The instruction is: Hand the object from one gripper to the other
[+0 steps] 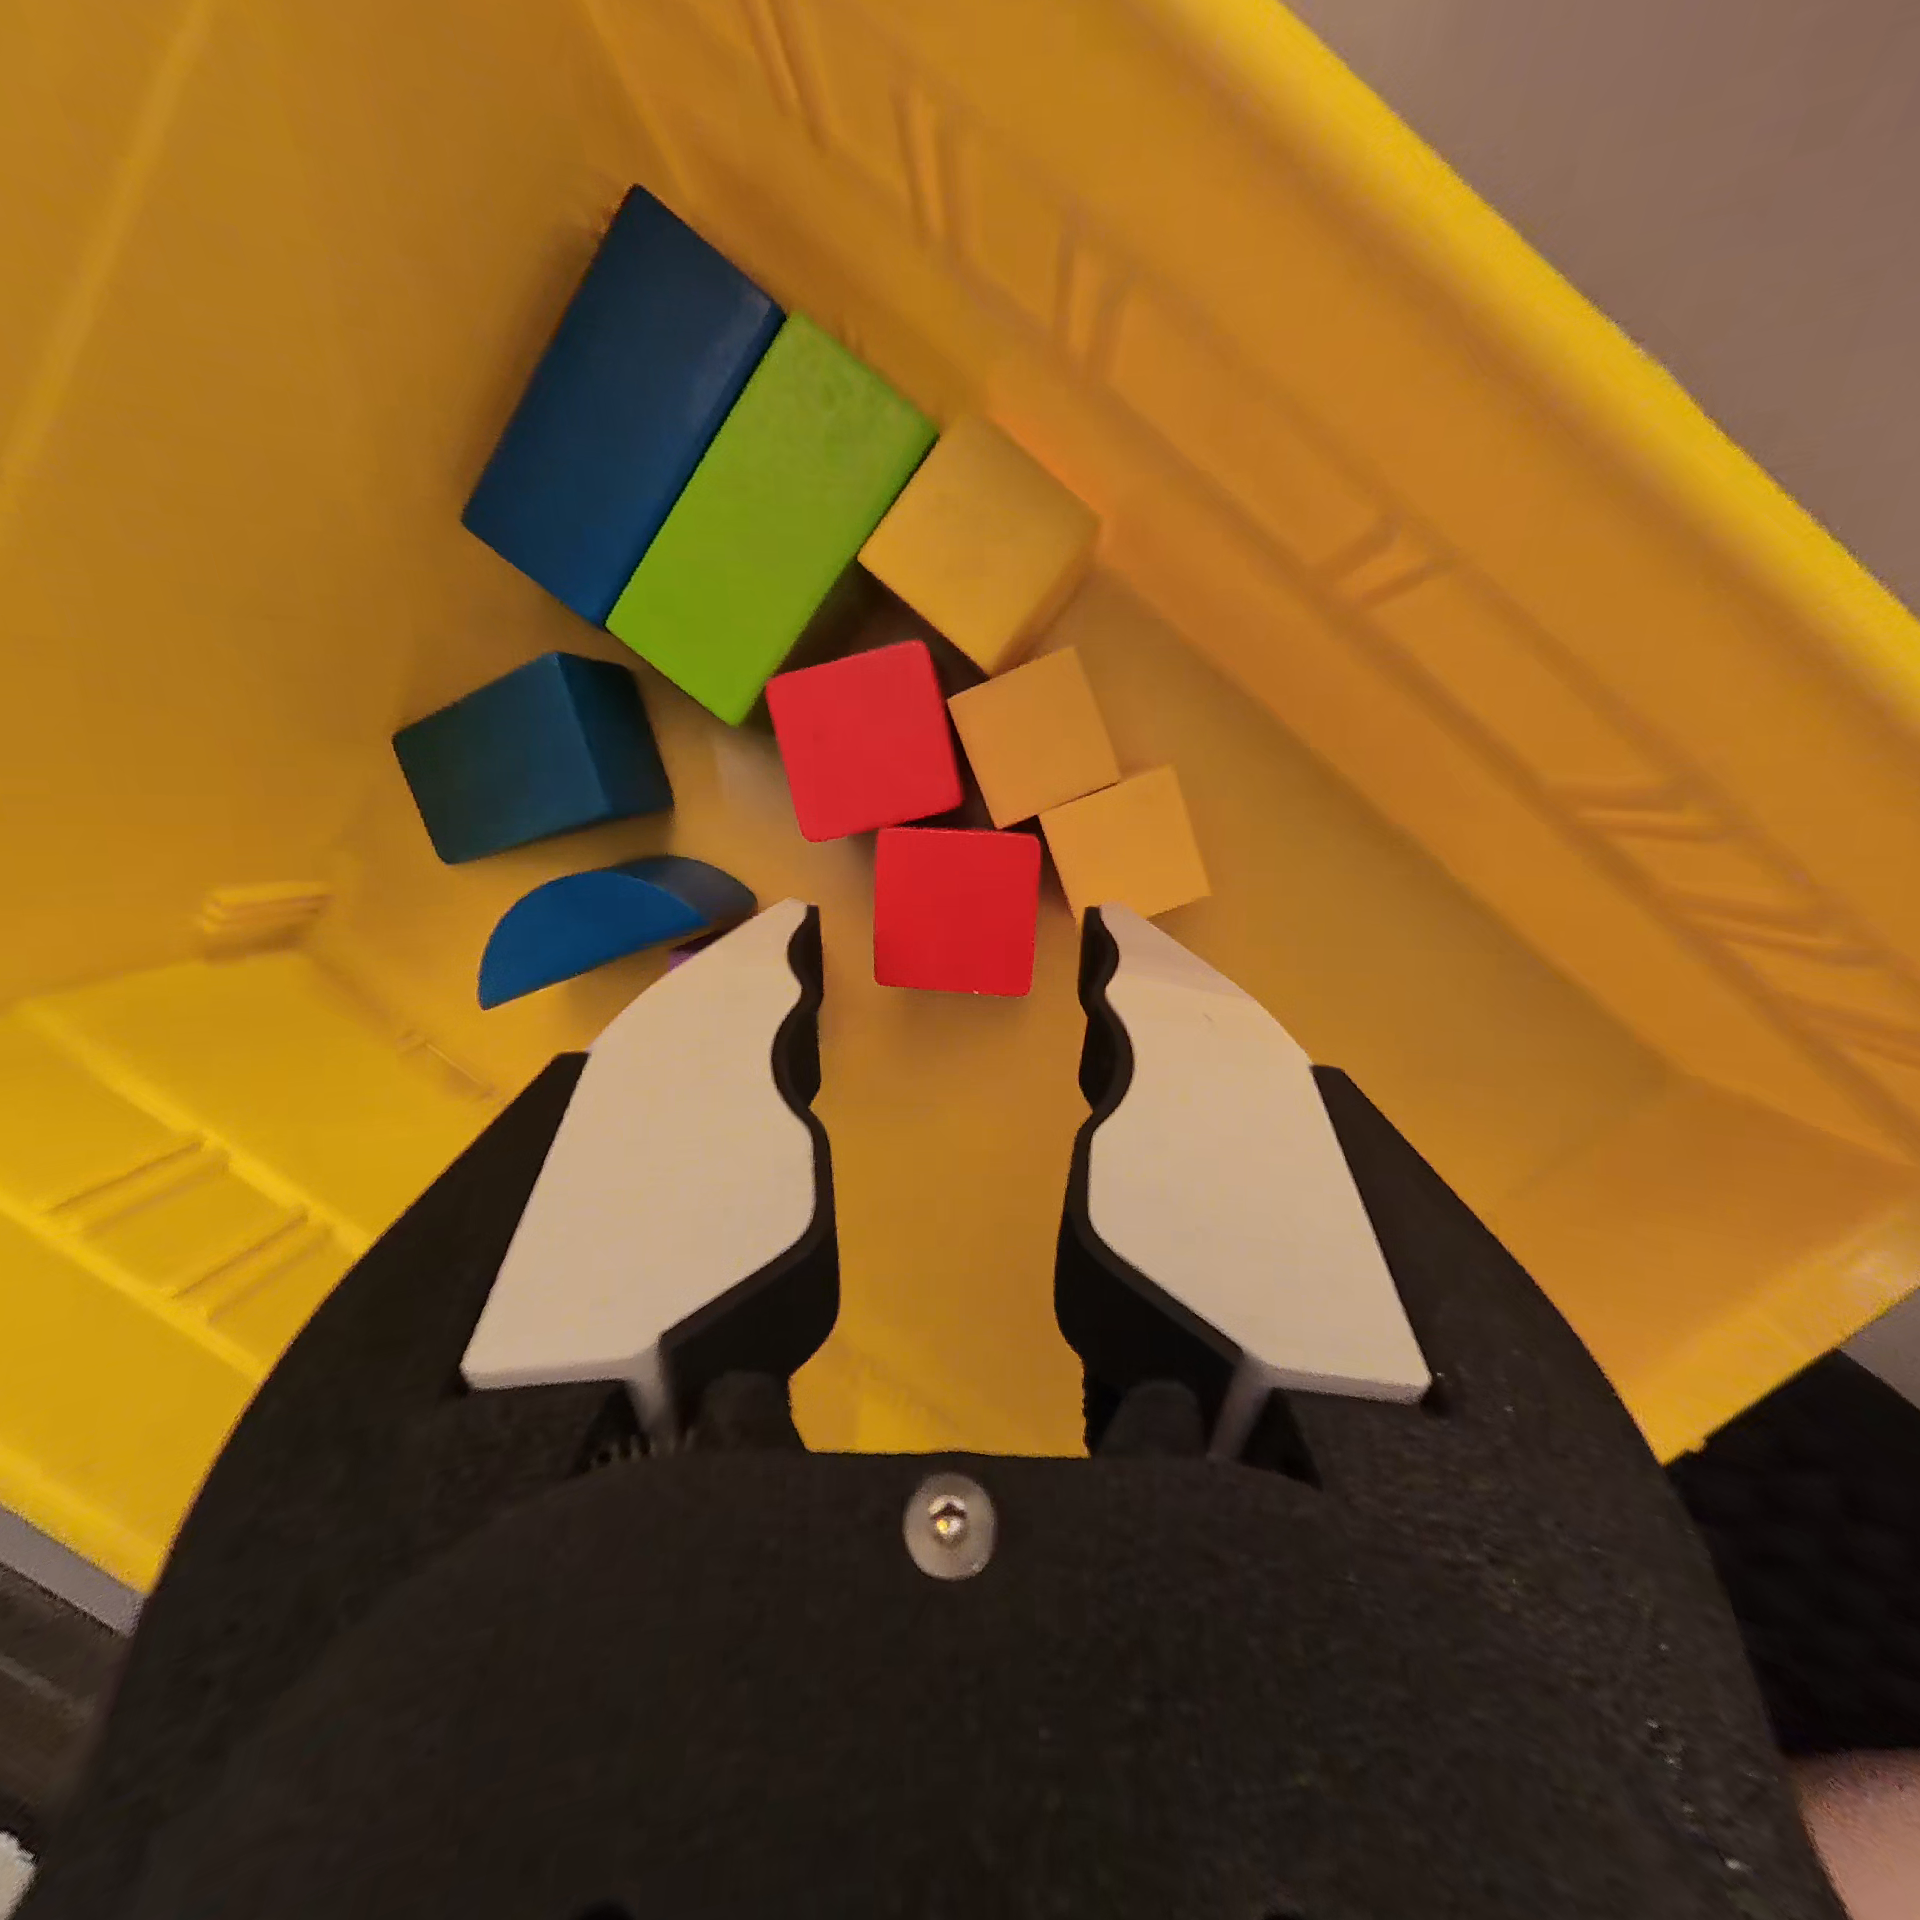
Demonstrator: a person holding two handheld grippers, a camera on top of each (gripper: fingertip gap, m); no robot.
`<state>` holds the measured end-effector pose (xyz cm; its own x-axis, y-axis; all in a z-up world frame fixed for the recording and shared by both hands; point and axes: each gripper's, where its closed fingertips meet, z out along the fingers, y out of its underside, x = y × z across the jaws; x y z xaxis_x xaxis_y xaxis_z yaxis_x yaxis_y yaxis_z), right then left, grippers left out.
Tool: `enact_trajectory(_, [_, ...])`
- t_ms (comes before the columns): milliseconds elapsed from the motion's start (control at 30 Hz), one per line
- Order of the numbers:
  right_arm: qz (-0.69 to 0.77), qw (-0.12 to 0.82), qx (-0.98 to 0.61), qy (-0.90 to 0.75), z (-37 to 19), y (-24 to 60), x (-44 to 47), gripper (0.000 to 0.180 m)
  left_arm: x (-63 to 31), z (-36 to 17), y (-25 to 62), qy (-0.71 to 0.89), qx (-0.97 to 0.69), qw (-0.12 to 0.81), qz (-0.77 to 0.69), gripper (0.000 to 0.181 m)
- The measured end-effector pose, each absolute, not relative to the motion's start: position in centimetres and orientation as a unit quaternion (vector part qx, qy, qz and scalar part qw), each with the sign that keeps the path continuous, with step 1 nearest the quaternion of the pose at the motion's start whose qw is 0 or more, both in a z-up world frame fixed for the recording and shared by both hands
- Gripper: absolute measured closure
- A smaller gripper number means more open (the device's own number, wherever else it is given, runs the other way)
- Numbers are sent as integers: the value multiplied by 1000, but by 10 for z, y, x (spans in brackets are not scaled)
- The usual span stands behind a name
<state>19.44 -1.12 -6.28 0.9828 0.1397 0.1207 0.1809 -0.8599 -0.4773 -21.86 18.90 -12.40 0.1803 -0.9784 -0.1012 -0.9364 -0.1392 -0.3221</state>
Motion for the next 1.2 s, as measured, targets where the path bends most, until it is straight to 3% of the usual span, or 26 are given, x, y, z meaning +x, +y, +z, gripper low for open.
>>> enact_trajectory(533, [-51, 240, -964, -99, -67, -11, 193, 140, -227, -138, 196, 632, -761, 135, -56, 148])
enact_trajectory(633, [-66, 258, -959, -94, -57, -9, 195, 140, -237, -122, 204, 604, -781, 149, -48, 148])
enact_trajectory(767, [-110, 344, -926, -107, -18, 6, 189, 140, -223, -69, 196, 571, -777, 223, -143, 148])
enact_trajectory(867, [-125, 471, -851, -195, 30, 27, 144, 139, -192, -12, 159, 561, -725, 258, -303, 148])
enact_trajectory(967, [-50, 549, -757, -350, 54, 25, 51, 135, -169, 39, 95, 586, -620, 223, -471, 148])
enact_trajectory(1067, [-1, 580, -658, -481, 57, 6, -34, 134, -158, 66, 44, 611, -533, 168, -561, 149])
enact_trajectory(1200, [4, 570, -580, -582, 45, -19, -108, 128, -154, 59, -8, 673, -462, 78, -573, 149])
